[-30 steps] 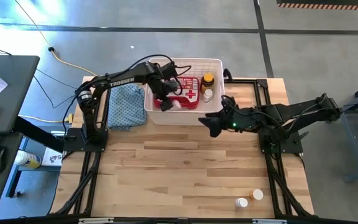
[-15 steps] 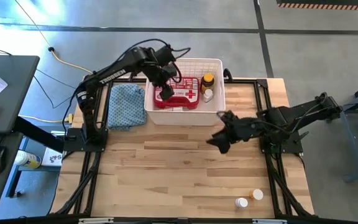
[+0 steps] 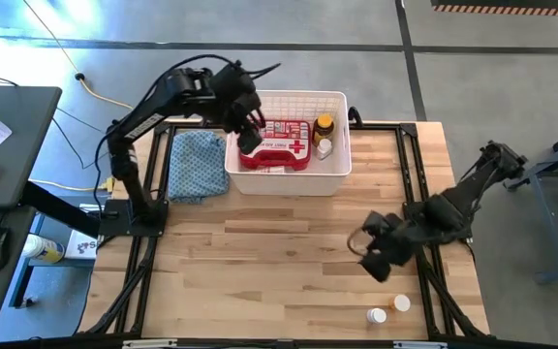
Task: Pick & place medical supplies in basket/bin
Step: Put the orange pill bottle into the white bin
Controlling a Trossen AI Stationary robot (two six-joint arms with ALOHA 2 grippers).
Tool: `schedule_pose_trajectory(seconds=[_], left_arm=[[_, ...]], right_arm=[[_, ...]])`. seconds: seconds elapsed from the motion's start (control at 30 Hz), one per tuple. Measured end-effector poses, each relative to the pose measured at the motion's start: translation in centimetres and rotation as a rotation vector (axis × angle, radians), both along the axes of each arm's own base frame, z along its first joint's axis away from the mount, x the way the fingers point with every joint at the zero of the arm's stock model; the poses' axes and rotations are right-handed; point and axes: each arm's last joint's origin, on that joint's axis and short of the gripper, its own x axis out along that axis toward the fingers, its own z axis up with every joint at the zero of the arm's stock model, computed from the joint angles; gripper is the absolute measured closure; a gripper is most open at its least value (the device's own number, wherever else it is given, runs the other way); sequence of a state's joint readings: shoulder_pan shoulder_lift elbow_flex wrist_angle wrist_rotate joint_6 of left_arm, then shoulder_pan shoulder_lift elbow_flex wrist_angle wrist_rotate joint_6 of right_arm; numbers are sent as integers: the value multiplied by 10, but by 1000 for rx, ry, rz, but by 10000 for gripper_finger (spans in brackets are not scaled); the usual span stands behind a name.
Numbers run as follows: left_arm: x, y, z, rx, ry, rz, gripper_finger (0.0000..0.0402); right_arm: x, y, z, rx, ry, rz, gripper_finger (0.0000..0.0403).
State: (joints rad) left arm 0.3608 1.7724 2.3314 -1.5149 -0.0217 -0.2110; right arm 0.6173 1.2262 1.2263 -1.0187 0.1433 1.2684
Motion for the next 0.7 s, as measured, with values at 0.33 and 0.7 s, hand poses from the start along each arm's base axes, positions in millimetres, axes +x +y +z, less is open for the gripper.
schedule_pose_trajectory(seconds=[0.33,0.7], left_arm=[[-10,-54,11,-10,-14,52,161],[-10,-118,15,-73,-76,51,165]], right_arm=[[-23,52,-21,-51,109,142,160],[-61,107,-46,-77,174,216,160]])
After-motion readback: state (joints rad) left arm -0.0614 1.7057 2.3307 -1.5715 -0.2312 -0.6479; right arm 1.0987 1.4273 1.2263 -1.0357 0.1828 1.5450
